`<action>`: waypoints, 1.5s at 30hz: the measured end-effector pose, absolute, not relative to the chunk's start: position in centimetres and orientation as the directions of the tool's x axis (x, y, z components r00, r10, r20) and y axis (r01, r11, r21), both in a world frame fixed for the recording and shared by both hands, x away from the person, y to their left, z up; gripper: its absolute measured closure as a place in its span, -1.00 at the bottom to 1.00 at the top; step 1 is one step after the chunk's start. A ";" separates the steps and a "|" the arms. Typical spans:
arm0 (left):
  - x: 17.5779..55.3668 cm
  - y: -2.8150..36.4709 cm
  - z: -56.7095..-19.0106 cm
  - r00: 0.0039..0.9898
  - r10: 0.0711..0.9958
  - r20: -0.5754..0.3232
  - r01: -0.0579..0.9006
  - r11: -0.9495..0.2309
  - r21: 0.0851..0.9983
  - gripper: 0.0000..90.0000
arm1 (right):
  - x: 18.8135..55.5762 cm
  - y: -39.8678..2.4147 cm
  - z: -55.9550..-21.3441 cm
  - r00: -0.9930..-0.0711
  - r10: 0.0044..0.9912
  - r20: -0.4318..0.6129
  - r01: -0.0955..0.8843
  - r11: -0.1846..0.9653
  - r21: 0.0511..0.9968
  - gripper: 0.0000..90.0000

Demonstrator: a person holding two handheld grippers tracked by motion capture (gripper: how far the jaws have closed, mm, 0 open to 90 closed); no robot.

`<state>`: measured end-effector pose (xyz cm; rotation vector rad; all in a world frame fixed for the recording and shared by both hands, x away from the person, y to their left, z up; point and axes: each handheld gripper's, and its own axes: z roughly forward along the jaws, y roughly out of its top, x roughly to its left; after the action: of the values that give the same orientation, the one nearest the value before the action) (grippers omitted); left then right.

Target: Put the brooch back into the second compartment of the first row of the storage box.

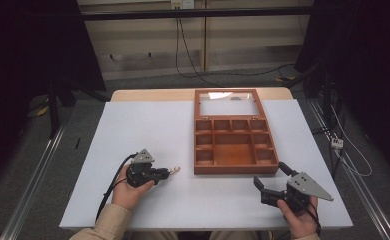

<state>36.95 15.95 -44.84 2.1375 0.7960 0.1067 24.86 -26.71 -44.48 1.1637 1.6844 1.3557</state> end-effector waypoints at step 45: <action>39.6 14.4 -38.4 0.769 0.588 -0.251 0.529 -0.364 0.767 0.78 | 24.9 -26.6 -44.5 -0.391 0.920 0.034 0.232 0.063 0.971 -0.91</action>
<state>39.55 14.39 -38.43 2.0389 0.8365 0.0817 24.91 -26.58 -44.51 1.1579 1.7018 1.3658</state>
